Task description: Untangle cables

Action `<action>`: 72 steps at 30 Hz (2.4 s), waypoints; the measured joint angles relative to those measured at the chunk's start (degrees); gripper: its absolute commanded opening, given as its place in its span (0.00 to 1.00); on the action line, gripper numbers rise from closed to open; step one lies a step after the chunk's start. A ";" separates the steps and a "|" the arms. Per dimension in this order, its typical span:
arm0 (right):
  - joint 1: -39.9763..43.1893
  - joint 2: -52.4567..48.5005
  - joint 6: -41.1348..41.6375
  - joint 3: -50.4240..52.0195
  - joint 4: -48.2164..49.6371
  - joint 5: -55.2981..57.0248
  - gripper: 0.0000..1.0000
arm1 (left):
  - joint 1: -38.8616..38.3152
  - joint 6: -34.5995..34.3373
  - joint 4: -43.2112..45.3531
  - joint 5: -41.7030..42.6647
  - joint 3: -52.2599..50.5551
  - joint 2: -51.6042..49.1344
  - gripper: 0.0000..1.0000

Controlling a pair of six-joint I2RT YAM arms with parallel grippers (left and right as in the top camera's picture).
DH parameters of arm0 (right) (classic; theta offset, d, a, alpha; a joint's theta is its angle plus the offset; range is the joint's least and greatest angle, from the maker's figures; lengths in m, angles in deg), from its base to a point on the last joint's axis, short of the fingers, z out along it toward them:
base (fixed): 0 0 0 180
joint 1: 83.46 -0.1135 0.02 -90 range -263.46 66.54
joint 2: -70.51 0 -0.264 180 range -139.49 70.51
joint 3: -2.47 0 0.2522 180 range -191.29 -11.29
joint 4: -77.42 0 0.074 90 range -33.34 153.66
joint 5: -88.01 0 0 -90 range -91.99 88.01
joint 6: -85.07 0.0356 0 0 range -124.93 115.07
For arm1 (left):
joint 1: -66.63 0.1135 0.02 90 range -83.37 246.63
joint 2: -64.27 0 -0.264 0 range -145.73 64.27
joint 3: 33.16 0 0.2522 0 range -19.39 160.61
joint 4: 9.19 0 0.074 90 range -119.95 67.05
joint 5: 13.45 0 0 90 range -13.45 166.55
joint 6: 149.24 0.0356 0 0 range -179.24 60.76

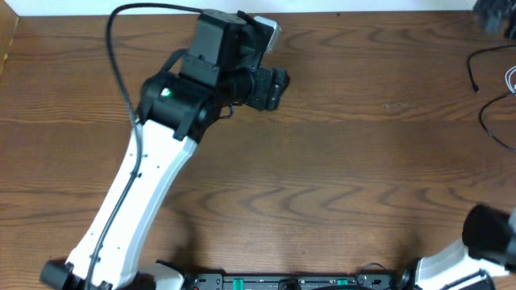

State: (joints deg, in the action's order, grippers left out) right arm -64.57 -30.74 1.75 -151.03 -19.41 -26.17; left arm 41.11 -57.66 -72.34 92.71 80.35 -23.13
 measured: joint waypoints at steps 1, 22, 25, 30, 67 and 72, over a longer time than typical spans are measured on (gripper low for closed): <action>-0.35 1.49 -0.92 0.00 -2.23 -0.48 0.99 | 0.00 0.70 0.02 -0.02 0.00 0.79 1.00; -0.94 20.11 -4.02 0.02 -14.01 -1.55 0.99 | 0.00 3.39 -3.13 -0.02 0.00 1.95 1.00; -0.94 20.55 -4.15 0.02 -14.01 -1.53 0.99 | 0.00 3.39 -3.13 -0.02 0.00 1.95 1.00; -0.94 20.63 -4.17 0.02 -13.99 -0.83 0.99 | 0.00 3.39 -3.13 -0.02 0.00 1.95 0.99; -15.39 74.88 -11.61 107.67 80.56 9.44 0.99 | 0.00 3.39 -3.15 -0.04 0.00 1.95 0.99; -15.67 82.03 -13.22 120.19 84.56 9.51 0.99 | 0.00 3.39 -3.13 -0.04 0.00 1.95 0.99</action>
State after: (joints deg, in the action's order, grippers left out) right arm -80.24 51.29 -11.47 -30.84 65.15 -16.67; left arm 41.11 -54.27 -75.46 92.67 80.35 -21.18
